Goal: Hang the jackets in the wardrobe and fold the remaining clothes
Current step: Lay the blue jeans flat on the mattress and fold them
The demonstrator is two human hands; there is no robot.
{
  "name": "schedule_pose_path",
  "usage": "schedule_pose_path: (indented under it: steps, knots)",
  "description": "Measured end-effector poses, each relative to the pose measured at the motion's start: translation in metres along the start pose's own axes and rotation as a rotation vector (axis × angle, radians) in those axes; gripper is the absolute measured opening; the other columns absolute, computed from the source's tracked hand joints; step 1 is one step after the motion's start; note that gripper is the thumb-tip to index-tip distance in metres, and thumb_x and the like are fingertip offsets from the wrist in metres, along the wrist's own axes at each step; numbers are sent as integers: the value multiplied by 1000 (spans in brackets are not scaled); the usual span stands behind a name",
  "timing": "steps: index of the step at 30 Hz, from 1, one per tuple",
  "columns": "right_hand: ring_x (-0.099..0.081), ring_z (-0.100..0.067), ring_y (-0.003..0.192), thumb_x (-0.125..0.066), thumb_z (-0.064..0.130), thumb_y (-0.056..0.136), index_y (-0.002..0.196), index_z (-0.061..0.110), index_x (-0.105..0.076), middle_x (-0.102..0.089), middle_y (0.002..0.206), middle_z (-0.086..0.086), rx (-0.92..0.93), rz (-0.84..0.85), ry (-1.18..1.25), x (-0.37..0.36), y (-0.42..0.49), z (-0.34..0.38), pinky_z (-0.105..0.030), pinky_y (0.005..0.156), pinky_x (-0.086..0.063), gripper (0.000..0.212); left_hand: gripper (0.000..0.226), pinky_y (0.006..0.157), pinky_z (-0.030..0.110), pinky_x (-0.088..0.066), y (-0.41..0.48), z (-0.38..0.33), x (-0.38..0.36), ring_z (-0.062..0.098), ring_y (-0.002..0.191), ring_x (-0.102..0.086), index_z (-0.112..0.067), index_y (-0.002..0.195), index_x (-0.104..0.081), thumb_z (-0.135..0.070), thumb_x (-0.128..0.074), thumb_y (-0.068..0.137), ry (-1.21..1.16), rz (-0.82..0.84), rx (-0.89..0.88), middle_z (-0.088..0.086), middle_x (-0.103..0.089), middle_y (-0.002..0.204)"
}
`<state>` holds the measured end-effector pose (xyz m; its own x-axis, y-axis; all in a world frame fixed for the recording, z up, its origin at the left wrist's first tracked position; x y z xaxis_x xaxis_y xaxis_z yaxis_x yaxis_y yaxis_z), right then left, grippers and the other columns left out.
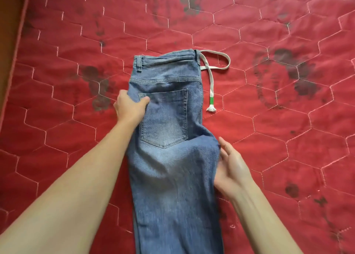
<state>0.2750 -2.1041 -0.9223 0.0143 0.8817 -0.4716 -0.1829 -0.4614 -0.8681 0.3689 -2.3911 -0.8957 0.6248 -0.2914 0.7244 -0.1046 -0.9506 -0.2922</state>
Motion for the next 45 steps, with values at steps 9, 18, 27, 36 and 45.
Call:
schedule_pose_path:
  steps: [9,18,27,36,45]
  knots:
    - [-75,-27,84,-60,27,87,96,4,-78,-75,101,-16,58,86,128,2,-2,-2,-37,70,-63,30,62,121,56,-10,-55,-92,-116,31,153,-8,-26,159,-15,-50,-24,103,778,159,-974,11,-8,167]
    - [-72,-28,101,-61,20,92,110,8,-73,-74,111,-14,451,-28,-182,15,-7,28,-42,92,-57,25,70,122,55,7,-29,-78,-147,22,153,15,-21,158,12,-55,-9,101,844,277,-829,1,19,166]
    - [-72,-8,94,-77,34,78,103,11,-74,-78,98,5,320,22,-803,60,-20,-4,-21,79,-54,34,70,122,56,7,-25,-83,-147,22,153,14,-23,158,10,-58,-10,101,855,255,-788,1,17,166]
    - [-74,-19,87,-78,7,83,92,9,-74,-78,89,-5,243,-93,-901,171,-74,-70,-39,80,-58,10,62,122,52,-11,-118,-31,-111,30,153,-11,-13,157,-23,-44,-32,103,692,119,-703,14,-12,166]
    - [-55,-5,54,-91,26,69,98,30,-61,-70,74,1,396,-353,-1060,237,-143,-103,-18,60,-47,41,68,119,53,-24,-318,183,-8,28,152,-19,-8,155,-27,-46,-37,99,534,95,-350,14,-19,165]
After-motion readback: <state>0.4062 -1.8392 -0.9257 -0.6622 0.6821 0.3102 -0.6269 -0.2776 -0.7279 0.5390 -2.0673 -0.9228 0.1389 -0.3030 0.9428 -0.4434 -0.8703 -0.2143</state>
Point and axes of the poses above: each hand's wrist, its own y-axis towards the middle knuckle, its own x-axis out of the back of the hand, z = x × y, the point moved 8 cm from there along y, towards the middle knuckle
